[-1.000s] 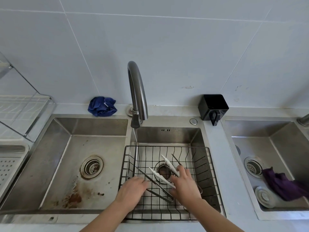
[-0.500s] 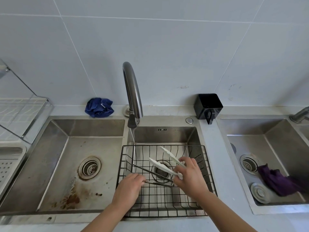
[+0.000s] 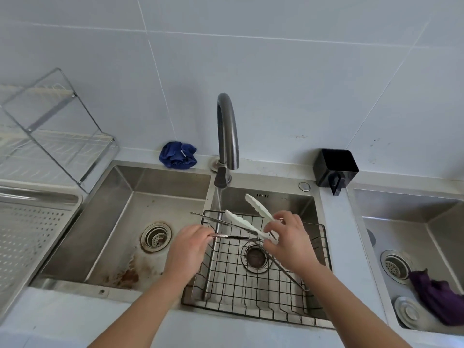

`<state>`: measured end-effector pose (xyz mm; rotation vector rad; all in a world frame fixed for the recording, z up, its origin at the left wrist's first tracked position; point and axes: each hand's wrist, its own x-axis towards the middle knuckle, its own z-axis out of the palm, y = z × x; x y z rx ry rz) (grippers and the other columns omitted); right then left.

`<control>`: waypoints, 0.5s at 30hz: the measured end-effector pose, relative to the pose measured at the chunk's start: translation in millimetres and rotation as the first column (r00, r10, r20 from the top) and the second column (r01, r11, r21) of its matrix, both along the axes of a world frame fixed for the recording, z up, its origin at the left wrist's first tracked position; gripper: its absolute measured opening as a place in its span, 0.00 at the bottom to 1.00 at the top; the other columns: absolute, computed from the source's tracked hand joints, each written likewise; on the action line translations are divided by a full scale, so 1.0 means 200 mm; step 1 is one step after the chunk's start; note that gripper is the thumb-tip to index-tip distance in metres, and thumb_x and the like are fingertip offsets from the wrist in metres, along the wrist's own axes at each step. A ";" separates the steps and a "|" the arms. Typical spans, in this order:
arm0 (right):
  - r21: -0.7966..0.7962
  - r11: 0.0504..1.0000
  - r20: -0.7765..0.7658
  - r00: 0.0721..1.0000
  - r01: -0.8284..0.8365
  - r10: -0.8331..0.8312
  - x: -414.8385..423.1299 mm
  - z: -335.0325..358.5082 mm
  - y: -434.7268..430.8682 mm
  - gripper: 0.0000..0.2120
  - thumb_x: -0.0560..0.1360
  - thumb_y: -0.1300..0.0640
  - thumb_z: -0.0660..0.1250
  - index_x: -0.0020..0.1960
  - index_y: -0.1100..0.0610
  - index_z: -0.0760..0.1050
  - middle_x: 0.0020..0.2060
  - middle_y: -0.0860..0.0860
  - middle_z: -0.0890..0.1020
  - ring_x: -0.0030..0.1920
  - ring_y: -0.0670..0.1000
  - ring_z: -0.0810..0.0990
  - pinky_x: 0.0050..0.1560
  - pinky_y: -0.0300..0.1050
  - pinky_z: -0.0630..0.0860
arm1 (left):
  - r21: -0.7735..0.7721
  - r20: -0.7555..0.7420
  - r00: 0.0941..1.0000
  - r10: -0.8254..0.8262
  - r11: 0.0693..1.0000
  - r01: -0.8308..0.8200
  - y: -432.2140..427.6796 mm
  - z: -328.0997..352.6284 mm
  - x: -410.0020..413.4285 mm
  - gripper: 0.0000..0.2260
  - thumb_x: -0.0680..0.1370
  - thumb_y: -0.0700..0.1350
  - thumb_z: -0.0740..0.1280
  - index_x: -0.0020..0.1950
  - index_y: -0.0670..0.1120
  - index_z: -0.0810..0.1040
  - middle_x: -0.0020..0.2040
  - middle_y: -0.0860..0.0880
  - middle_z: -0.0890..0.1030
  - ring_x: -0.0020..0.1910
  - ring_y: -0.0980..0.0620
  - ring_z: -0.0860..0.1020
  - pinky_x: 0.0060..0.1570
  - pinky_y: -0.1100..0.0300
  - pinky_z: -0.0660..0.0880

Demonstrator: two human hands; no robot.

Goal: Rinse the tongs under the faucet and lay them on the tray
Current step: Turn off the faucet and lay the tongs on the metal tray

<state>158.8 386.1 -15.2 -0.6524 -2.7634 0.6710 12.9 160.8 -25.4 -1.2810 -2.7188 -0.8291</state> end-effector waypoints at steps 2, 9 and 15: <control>-0.012 0.999 0.002 0.999 -0.036 0.036 -0.05 0.02 -0.09 0.10 0.71 0.54 0.76 0.52 0.53 0.84 0.61 0.53 0.78 0.62 0.57 0.73 0.59 0.50 0.74 | 0.012 -0.009 0.999 0.052 0.999 -0.051 -0.09 0.02 -0.03 0.06 0.75 0.39 0.74 0.51 0.45 0.85 0.45 0.51 0.85 0.45 0.50 0.81 0.49 0.56 0.77; 0.020 0.990 -0.009 0.991 -0.137 0.137 -0.29 0.12 -0.49 0.10 0.72 0.51 0.75 0.53 0.51 0.84 0.59 0.50 0.77 0.61 0.54 0.73 0.61 0.45 0.72 | -0.033 -0.161 0.971 0.178 0.982 -0.185 -0.62 0.09 -0.15 0.08 0.71 0.40 0.78 0.45 0.51 0.85 0.38 0.55 0.84 0.36 0.51 0.81 0.47 0.54 0.69; 0.005 0.977 -0.014 0.977 -0.212 0.212 -0.59 0.18 -1.05 0.12 0.72 0.50 0.75 0.54 0.50 0.83 0.60 0.51 0.76 0.63 0.54 0.72 0.62 0.47 0.69 | -0.090 -0.161 0.952 0.260 0.957 -0.277 -1.30 0.13 -0.30 0.17 0.64 0.32 0.79 0.48 0.48 0.85 0.37 0.53 0.82 0.35 0.48 0.78 0.33 0.59 0.72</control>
